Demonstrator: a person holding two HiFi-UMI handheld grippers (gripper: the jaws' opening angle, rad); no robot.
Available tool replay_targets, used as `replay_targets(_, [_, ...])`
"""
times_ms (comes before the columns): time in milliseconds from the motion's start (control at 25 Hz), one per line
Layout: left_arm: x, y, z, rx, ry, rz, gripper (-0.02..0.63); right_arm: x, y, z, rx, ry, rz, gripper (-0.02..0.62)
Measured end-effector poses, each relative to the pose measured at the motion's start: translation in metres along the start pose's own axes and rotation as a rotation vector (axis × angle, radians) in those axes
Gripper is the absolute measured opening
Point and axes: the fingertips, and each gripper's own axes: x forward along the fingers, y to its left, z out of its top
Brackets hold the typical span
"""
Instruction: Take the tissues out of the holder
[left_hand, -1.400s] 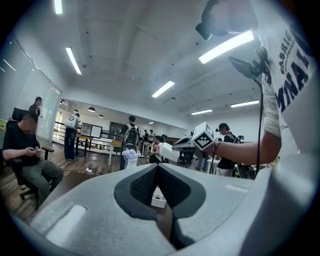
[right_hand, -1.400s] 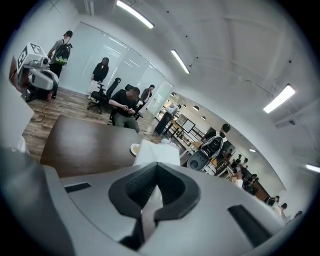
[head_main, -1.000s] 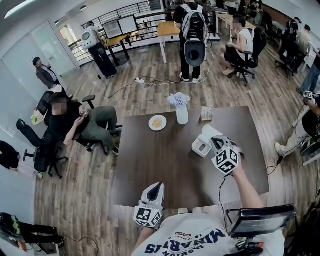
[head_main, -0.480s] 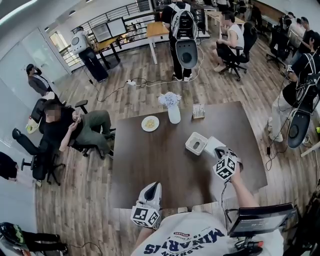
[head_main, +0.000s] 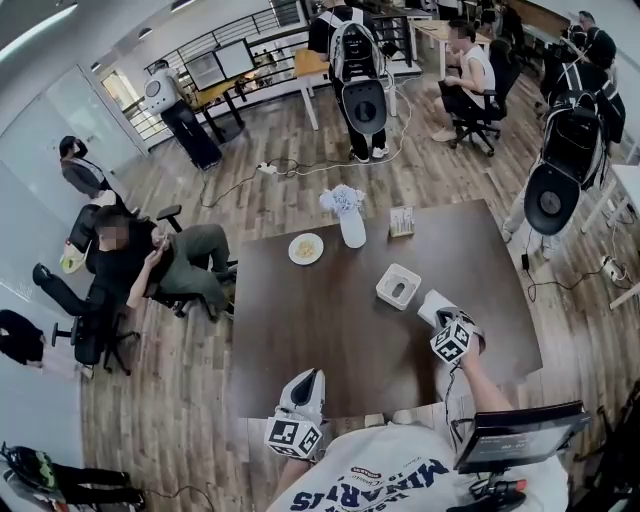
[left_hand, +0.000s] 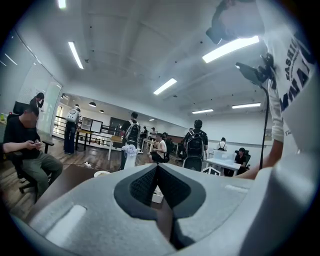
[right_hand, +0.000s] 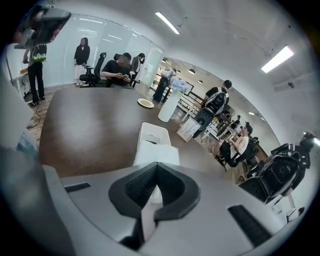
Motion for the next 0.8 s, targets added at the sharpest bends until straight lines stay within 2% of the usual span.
replay_targets(800, [-0.003,-0.017,-0.01,0.008,0.018,0.017,0.003,0.038,0.033,-0.053,0.034,0.046,0.05,0.005])
